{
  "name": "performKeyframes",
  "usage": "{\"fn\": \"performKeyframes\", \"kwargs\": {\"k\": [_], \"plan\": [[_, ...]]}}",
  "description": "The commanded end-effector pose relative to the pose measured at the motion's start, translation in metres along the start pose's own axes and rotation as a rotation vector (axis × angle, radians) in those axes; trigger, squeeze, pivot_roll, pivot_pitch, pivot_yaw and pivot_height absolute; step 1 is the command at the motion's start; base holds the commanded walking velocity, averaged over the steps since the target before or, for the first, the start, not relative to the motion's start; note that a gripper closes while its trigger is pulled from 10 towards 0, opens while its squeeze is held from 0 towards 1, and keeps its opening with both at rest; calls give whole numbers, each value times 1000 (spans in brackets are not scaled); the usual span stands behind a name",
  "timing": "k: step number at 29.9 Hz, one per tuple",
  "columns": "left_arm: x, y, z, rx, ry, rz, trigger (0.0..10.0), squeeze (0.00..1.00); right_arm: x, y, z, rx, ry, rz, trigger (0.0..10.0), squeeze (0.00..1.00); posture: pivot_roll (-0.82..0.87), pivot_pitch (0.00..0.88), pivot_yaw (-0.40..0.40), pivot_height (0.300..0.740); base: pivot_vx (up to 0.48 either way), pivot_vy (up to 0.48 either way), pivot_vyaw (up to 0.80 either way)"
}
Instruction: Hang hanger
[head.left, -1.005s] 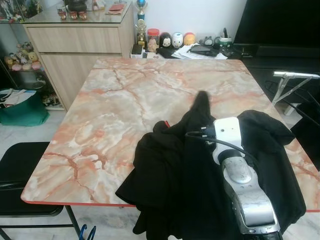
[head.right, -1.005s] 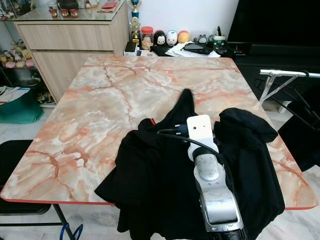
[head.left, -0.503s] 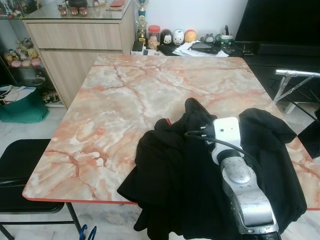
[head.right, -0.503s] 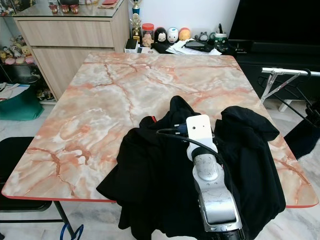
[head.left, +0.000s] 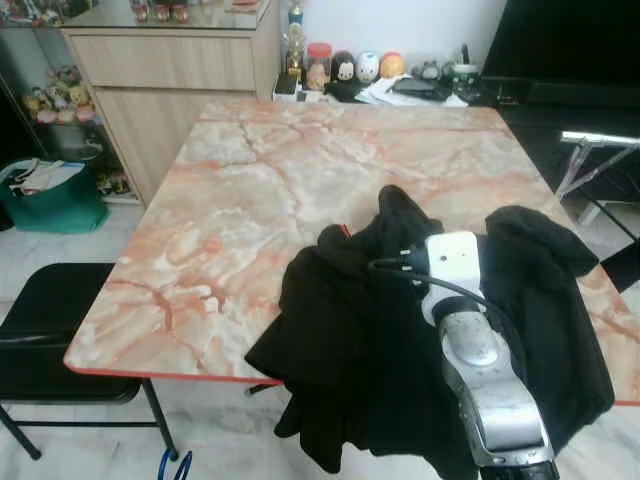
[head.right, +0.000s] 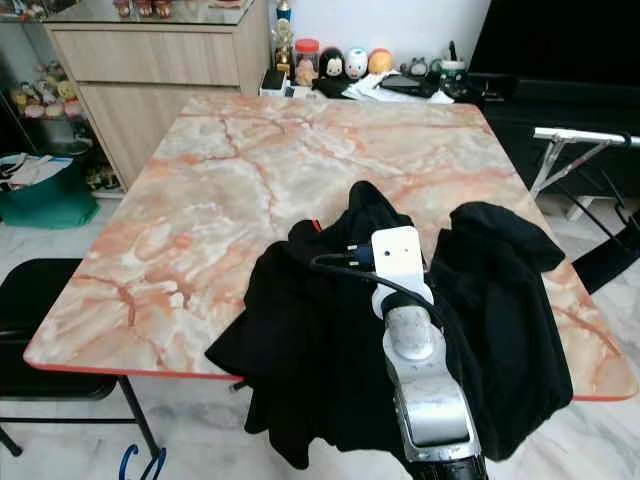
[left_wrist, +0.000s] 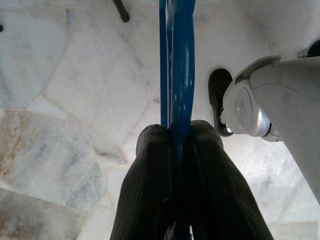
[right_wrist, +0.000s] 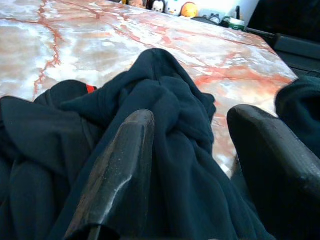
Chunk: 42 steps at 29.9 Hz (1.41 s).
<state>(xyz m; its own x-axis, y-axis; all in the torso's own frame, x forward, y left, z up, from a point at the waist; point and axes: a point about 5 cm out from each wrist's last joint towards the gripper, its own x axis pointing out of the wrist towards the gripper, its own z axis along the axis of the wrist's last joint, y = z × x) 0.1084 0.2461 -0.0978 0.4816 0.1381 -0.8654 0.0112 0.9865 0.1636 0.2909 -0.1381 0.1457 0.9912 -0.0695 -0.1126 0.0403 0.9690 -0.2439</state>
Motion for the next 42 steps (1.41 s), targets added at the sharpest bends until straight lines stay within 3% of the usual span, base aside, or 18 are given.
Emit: {"fn": "performKeyframes", "kwargs": {"k": [1,27,42], "plan": [[-1,3,-3,11,12,3,10000,0,2,-2,1,4,-4,-18,10000,0,24,0,-2,740,-315,0,0],[0,1,-2,3,9,-2,10000,0,10,-6,-6,7,4,-57,10000,0,29,0,-12,740,-316,0,0],[0,0,-2,5,11,-1,10000,0,13,-15,-37,-20,90,-103,10000,0,28,0,-15,740,-314,0,0]]}}
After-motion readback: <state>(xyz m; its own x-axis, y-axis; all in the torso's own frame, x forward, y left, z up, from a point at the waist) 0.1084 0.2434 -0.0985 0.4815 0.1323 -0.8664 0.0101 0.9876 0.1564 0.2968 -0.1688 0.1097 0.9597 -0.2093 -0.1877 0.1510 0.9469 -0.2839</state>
